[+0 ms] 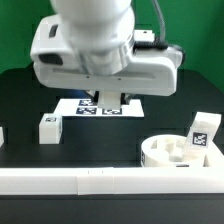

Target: Assemble stool

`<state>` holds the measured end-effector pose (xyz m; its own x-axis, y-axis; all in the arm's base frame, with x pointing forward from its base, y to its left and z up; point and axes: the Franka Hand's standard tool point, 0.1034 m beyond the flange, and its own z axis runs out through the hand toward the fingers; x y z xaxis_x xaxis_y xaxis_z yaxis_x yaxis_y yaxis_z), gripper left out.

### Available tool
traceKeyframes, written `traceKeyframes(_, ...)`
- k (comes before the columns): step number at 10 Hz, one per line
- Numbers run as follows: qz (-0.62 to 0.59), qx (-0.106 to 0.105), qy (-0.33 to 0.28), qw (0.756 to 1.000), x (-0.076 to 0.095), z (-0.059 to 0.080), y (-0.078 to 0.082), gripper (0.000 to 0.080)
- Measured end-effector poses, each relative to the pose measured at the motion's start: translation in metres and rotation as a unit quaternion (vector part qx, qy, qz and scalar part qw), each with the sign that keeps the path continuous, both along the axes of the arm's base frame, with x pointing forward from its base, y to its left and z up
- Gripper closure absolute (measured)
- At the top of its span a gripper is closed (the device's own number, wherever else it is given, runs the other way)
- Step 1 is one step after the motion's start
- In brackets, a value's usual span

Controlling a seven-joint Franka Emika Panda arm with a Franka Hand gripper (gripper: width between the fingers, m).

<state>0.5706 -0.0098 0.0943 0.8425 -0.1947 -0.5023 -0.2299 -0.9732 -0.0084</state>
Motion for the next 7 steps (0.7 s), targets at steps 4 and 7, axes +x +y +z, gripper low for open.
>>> traceKeyframes(4, 0.0, -0.021, -0.173, 0.985, 0.024, 0.027, 0.01, 0.0462)
traceKeyframes(7, 0.0, -0.048, -0.294, 0.955, 0.028, 0.021, 0.01, 0.0462)
